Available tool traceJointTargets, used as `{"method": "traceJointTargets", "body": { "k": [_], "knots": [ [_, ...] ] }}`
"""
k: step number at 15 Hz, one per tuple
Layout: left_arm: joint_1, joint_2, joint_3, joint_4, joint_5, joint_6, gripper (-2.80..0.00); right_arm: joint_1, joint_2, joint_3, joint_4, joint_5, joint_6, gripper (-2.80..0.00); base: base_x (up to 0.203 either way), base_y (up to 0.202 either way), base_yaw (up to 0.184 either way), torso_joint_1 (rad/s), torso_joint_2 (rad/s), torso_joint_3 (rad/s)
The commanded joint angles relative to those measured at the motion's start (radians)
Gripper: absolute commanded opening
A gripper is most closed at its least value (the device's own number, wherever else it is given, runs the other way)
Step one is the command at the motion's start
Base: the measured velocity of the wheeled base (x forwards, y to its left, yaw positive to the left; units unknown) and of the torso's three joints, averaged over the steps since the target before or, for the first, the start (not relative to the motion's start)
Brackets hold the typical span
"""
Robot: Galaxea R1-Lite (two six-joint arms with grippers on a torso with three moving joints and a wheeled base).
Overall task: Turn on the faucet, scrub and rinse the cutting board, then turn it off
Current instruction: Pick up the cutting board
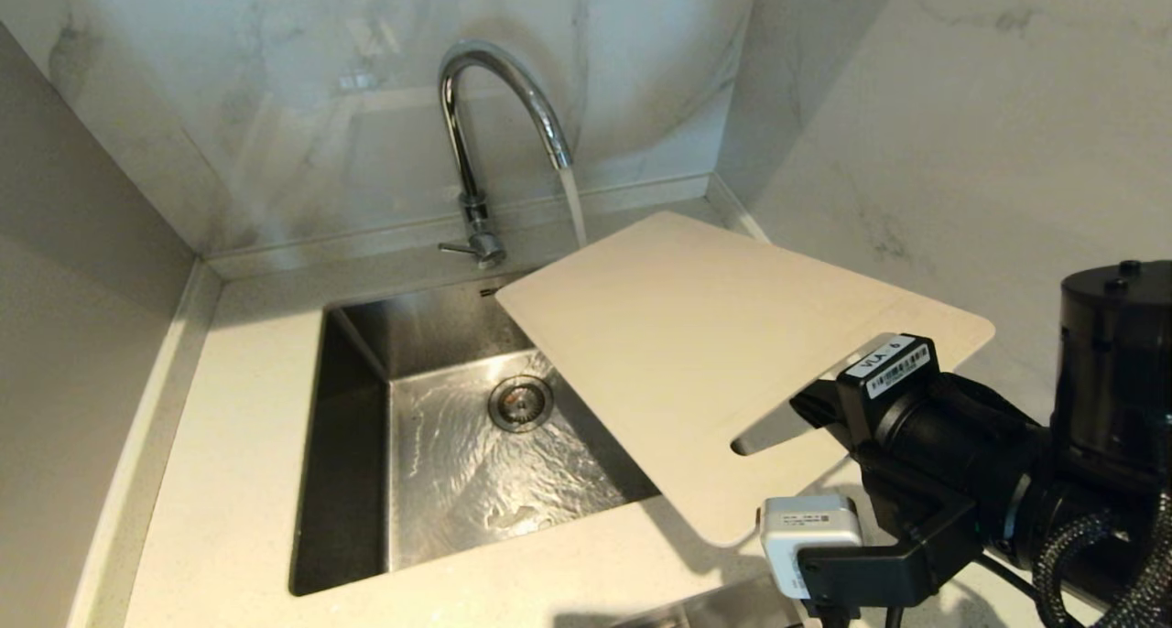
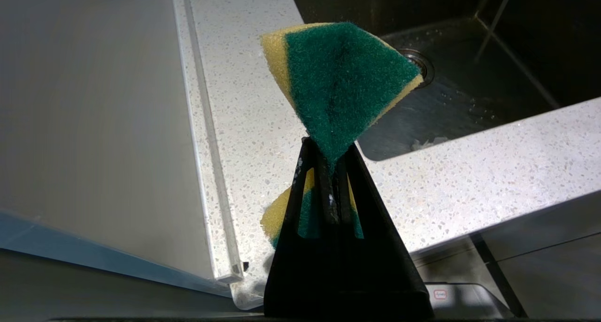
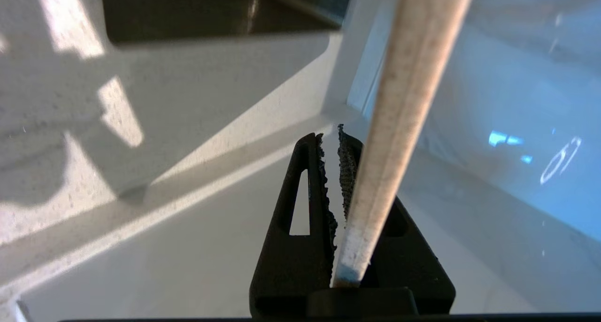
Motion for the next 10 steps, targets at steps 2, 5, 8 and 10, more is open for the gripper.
{"method": "traceJointTargets", "body": {
  "k": [2,5,8,10],
  "knots": [
    [0.001,0.002,0.002,-0.001,0.000,-0.001,-2.80,-0.001,-0.052,-0.009,0.099,0.038,-0.010,-2.80,0.000,0.000,0.000,0.000,0.00,0.000],
    [0.001,0.002,0.002,-0.001,0.000,-0.001,-2.80,-0.001,-0.060,-0.015,0.209,0.233,-0.008,-2.80,0.000,0.000,0.000,0.000,0.00,0.000],
    [0.000,0.002,0.002,-0.001,0.000,-0.001,-2.80,0.001,-0.052,-0.018,0.228,0.380,-0.037,-2.80,0.000,0.000,0.000,0.000,0.00,0.000],
    [0.001,0.002,0.002,-0.001,0.000,-0.001,-2.80,0.001,-0.048,-0.017,0.231,0.436,-0.075,-2.80,0.000,0.000,0.000,0.000,0.00,0.000]
  ]
}}
